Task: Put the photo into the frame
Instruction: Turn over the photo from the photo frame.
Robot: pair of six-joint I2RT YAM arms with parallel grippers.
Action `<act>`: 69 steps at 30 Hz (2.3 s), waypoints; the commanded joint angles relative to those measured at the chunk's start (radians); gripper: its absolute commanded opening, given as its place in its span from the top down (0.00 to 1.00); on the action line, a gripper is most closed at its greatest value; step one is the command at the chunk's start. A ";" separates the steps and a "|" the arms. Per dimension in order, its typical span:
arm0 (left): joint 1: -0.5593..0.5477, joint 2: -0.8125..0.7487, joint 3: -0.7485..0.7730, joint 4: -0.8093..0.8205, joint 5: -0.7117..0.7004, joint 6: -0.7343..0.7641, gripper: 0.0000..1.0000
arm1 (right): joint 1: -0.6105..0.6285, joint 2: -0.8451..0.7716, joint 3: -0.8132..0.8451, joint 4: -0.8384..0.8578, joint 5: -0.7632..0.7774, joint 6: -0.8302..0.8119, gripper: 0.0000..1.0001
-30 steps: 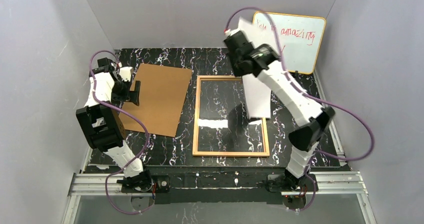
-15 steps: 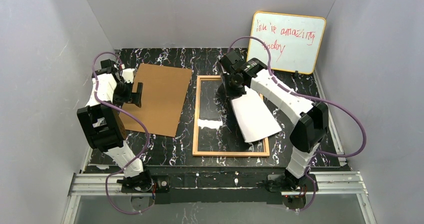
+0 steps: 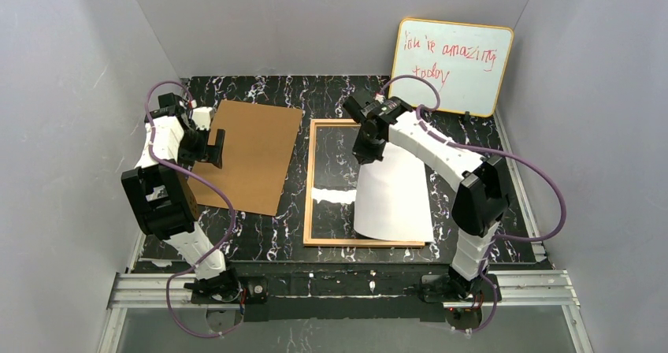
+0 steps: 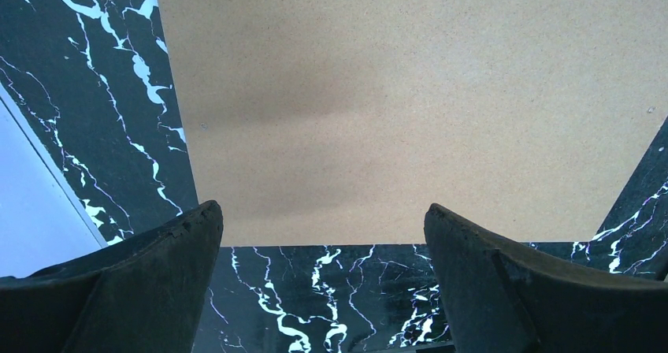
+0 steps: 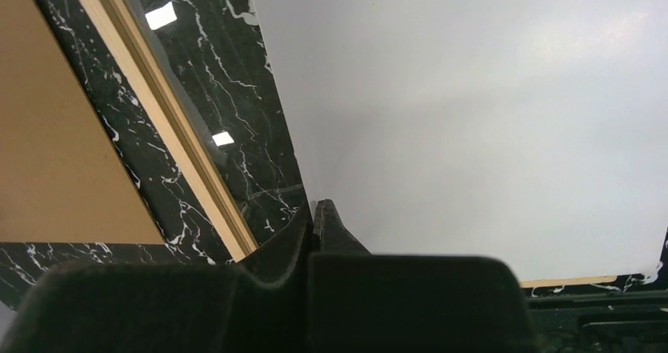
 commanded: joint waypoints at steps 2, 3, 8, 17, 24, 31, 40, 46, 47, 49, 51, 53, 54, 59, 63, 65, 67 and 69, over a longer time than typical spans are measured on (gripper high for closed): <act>-0.004 -0.050 0.008 -0.021 0.003 0.011 0.02 | -0.001 -0.089 -0.091 0.060 0.022 0.143 0.99; -0.004 -0.050 0.007 -0.021 0.003 0.012 0.02 | 0.000 -0.093 -0.101 0.079 0.016 0.148 0.99; -0.004 -0.051 0.005 -0.021 0.000 0.015 0.02 | 0.017 -0.052 -0.086 0.132 -0.020 0.106 0.99; -0.004 -0.053 -0.006 -0.014 -0.009 0.018 0.02 | 0.077 0.113 0.075 0.108 -0.037 -0.062 0.99; -0.004 -0.048 -0.013 -0.008 -0.012 0.018 0.02 | 0.102 0.150 0.102 0.131 -0.068 -0.142 0.99; -0.005 -0.045 -0.015 -0.005 -0.016 0.016 0.02 | 0.116 0.181 0.149 0.152 -0.100 -0.224 0.99; -0.004 -0.042 -0.015 -0.004 -0.021 0.019 0.02 | 0.115 0.223 0.211 0.104 -0.018 -0.246 0.99; -0.004 -0.038 -0.017 -0.003 -0.017 0.019 0.02 | 0.113 0.236 0.204 0.052 0.044 -0.217 0.99; -0.004 -0.037 -0.017 -0.003 -0.018 0.020 0.02 | 0.113 0.234 0.197 0.047 0.049 -0.213 0.99; -0.004 -0.037 -0.016 -0.003 -0.018 0.021 0.02 | 0.112 0.228 0.190 0.040 0.065 -0.203 0.99; -0.004 -0.038 -0.015 -0.003 -0.016 0.021 0.02 | 0.113 0.222 0.181 0.041 0.072 -0.200 0.99; -0.004 -0.037 -0.016 -0.003 -0.012 0.021 0.02 | 0.112 0.218 0.181 0.041 0.077 -0.198 0.99; -0.004 -0.038 -0.017 -0.002 -0.011 0.021 0.02 | 0.112 0.218 0.182 0.043 0.077 -0.199 0.99; -0.004 -0.040 -0.019 -0.004 -0.012 0.024 0.02 | 0.112 0.243 0.196 0.042 0.056 -0.221 0.95; -0.004 -0.040 -0.018 -0.004 -0.015 0.027 0.02 | 0.108 0.267 0.215 0.036 0.018 -0.240 0.71; -0.004 -0.040 -0.018 -0.005 -0.015 0.028 0.02 | 0.105 0.264 0.216 0.053 -0.009 -0.249 0.49; -0.004 -0.038 -0.020 -0.006 -0.014 0.029 0.02 | 0.104 0.253 0.211 0.078 -0.029 -0.255 0.25; -0.004 -0.035 -0.018 -0.006 -0.017 0.029 0.02 | 0.102 0.237 0.206 0.103 -0.039 -0.254 0.04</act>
